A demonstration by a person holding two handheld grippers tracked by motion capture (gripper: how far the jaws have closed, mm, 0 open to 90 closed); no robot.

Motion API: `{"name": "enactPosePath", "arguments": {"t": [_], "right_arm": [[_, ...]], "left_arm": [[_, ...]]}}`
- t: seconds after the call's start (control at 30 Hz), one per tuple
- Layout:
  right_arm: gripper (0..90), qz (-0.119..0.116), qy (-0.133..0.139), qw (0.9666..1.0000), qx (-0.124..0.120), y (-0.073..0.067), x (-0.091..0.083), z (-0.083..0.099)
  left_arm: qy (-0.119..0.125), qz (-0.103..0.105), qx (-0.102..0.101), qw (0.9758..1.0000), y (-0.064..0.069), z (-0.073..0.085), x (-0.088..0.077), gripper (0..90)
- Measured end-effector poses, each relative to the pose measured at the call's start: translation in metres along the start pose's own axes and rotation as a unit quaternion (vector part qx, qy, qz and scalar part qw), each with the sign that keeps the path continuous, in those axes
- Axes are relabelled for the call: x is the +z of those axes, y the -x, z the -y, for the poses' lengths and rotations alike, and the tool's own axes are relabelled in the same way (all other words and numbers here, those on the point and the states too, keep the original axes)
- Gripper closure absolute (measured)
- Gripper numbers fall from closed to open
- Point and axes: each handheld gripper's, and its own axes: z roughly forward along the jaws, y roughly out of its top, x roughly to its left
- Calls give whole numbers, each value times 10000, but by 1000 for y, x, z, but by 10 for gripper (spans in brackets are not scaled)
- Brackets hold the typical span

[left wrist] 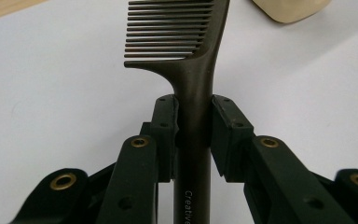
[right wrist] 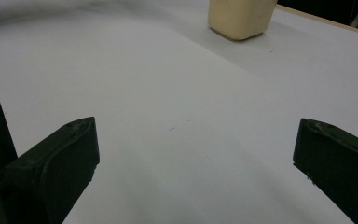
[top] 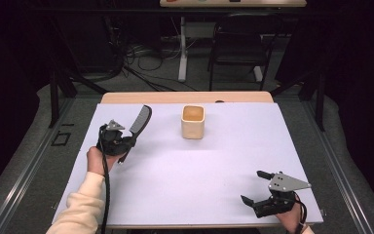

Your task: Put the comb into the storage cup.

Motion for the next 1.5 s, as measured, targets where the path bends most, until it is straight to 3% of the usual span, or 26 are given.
{"name": "enactPosePath", "arguments": {"t": [0.97, 1.5], "right_arm": [[0, 16, -23, 10000, -17, 0, 0, 0], [0, -2, -34, 10000, -8, 0, 1, 0]], "left_arm": [[471, -174, 108, 9987, 14, -6, 1, 721], [804, -224, 178, 9964, 22, -18, -3, 721]]}}
